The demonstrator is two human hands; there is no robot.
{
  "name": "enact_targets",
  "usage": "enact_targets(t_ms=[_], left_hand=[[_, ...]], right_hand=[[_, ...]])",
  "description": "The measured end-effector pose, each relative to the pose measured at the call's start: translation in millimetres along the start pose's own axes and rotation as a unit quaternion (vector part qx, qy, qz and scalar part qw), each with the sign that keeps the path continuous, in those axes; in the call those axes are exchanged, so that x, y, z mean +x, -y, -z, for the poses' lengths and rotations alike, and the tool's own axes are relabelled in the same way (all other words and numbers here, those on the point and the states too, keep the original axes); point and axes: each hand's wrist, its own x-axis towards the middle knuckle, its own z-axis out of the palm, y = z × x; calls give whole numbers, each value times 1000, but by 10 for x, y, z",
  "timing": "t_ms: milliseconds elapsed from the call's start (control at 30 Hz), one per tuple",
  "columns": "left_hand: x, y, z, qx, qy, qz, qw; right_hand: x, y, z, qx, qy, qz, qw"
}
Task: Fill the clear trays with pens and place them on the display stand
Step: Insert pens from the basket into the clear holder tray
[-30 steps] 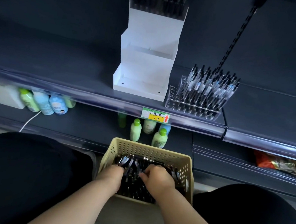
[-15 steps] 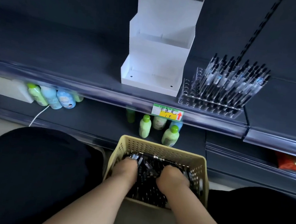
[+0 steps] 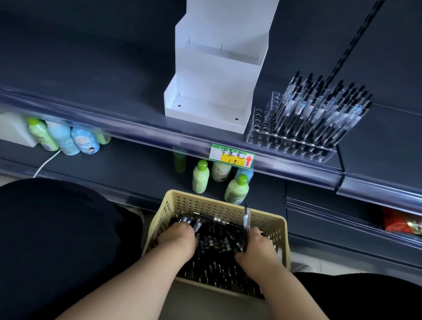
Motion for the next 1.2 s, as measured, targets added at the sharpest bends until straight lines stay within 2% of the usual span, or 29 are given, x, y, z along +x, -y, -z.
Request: enact_targets(t_ms=[167,333,667,767,967,1200], left_hand=[[-101,63,92,-120,-47,-81,988],[-249,96,234,-229,-111,-157,954],[-639,-25,631,-359,-183,-249,881],[-733,-155,859,-400,-200,-285,848],[-784,-400,1368,-455,-220,-335,796],[-749,-614,1979,-457,-268,-388,754]], right_hand=[[-7,49,44,62,-32,22,997],[-53,175,130,96,-83,52,991],[-240,402,475,196,-167,108,960],[-311,529,684,270,-200,130,933],[-321,625,1196,290,-291,186,893],[-297,736,1939,388,-348,298,800]])
